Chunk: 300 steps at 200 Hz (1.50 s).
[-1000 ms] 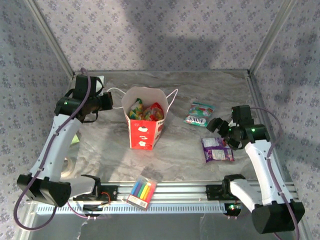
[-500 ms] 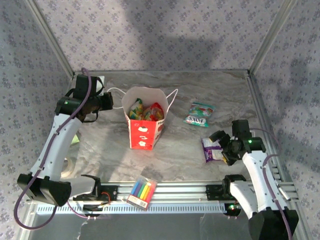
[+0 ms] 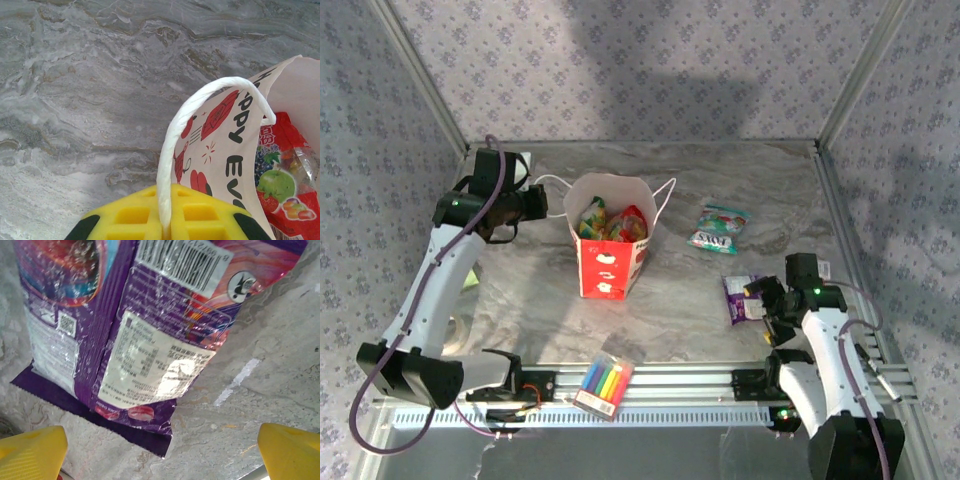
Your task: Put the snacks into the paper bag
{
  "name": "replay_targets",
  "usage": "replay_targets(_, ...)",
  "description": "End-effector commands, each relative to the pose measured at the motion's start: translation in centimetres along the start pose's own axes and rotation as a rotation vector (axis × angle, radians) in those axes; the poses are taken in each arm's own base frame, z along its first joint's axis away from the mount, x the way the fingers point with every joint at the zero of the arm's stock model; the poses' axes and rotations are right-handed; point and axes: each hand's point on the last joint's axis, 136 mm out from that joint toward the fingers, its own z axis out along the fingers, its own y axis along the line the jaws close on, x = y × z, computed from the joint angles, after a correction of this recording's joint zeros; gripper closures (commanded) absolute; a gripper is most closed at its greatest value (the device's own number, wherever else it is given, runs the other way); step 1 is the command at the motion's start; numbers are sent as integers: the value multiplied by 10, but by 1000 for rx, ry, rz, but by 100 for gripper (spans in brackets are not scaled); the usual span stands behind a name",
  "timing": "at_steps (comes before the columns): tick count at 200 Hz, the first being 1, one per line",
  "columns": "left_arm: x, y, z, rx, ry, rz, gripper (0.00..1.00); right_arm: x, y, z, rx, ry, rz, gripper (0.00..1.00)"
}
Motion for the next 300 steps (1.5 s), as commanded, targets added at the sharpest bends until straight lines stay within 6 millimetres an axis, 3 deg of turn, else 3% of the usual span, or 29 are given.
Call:
replay_targets(1, -5, -7, -2, 31, -10, 4, 91, -3, 0, 7, -4, 18, 30, 0)
replay_targets(72, -7, -9, 5, 30, 10, 1, 90, -17, 16, 21, -57, 31, -29, 0)
replay_targets(138, -10, -13, 6, 37, 11, 0, 90, -19, -2, 40, 8, 41, 1, 0)
replay_targets(212, -15, -20, 3, 49, 7, 1, 90, -32, 23, 44, -79, 47, -75, 1)
replay_targets(231, -15, -23, 5, 51, 12, 4, 90, -33, 26, 48, -84, 57, -81, 5)
replay_targets(300, -17, -27, 7, 44, 17, 17, 90, -42, 37, 33, -111, -1, -98, 8)
